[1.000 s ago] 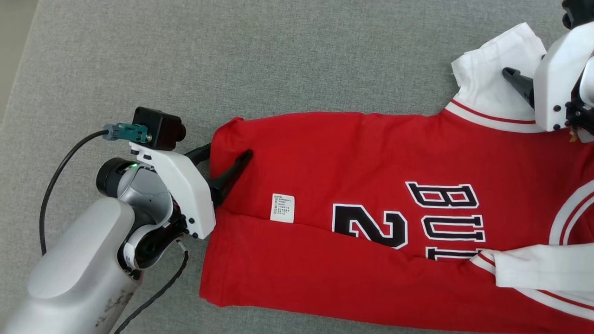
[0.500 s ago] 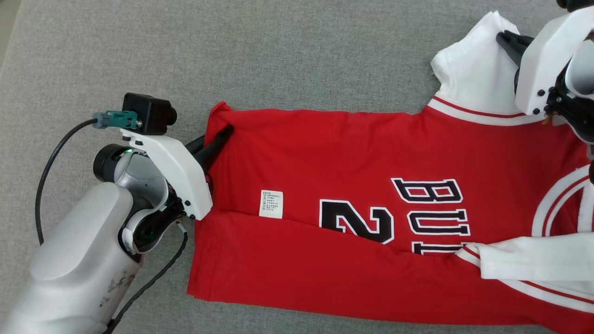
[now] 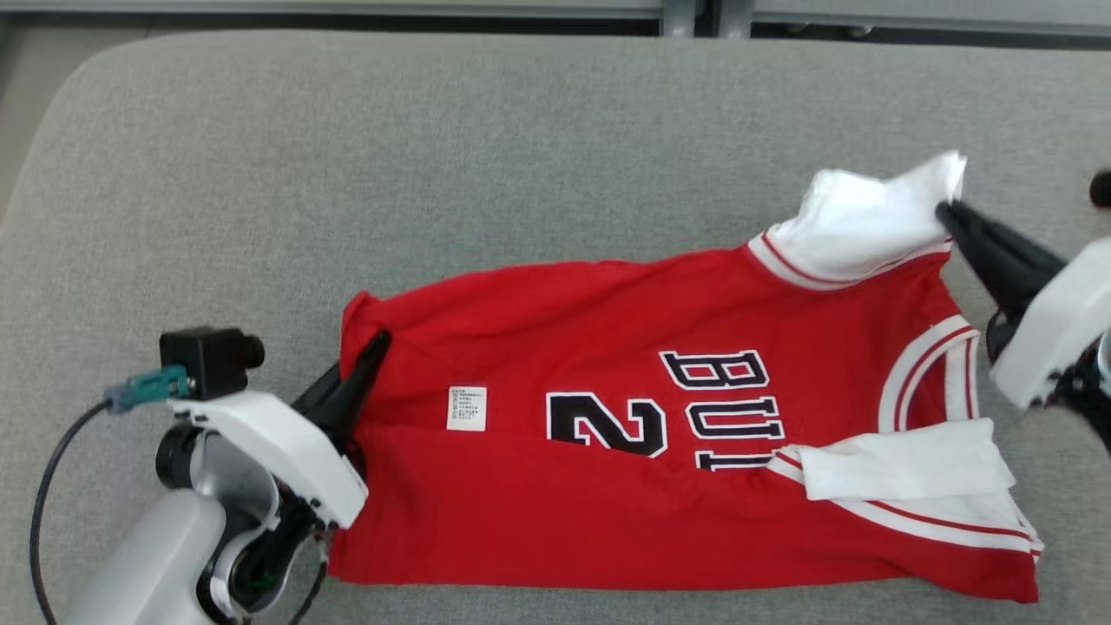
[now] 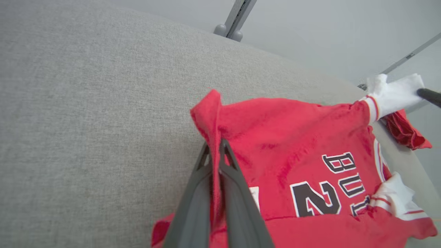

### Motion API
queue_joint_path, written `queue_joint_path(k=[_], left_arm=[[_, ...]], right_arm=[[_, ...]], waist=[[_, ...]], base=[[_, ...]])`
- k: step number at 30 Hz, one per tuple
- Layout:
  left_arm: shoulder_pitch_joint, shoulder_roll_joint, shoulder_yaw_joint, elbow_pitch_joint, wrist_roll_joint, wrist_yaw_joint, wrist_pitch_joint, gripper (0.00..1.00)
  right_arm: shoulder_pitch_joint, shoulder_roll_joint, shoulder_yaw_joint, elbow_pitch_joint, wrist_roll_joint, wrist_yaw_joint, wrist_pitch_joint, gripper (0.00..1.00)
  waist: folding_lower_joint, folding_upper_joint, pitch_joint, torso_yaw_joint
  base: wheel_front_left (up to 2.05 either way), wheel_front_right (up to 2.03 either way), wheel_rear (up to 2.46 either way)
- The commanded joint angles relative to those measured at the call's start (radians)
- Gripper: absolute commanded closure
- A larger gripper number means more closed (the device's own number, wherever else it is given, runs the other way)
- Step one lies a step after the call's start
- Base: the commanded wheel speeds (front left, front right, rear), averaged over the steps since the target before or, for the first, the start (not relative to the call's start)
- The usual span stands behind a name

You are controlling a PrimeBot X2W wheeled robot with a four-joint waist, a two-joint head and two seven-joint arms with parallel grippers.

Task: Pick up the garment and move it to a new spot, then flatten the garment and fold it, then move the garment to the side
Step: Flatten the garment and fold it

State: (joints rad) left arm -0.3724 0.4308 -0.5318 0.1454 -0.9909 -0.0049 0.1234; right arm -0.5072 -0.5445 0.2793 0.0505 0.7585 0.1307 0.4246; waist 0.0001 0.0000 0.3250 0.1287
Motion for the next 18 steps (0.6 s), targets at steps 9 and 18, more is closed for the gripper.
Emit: queue_joint_path(k=[9, 18], left_arm=[[0.271, 0.013, 0.053, -0.086, -0.062, 0.037, -0.127, 1.00], [0.409, 0.008, 0.060, -0.028, -0.073, 0.020, -0.214, 0.00]], right_arm=[[0.404, 0.107, -0.068, -0.148, -0.021, 0.000, -0.060, 1.00], [0.542, 0.185, -0.064, -0.127, -0.110, 0.000, -0.027, 0.00]], waist=[[-0.0001, 0.0000, -0.158, -0.084], [-0.0001, 0.0000, -0.183, -0.121]], base=[[0.00, 0.00, 0.00], [0.00, 0.00, 0.00]])
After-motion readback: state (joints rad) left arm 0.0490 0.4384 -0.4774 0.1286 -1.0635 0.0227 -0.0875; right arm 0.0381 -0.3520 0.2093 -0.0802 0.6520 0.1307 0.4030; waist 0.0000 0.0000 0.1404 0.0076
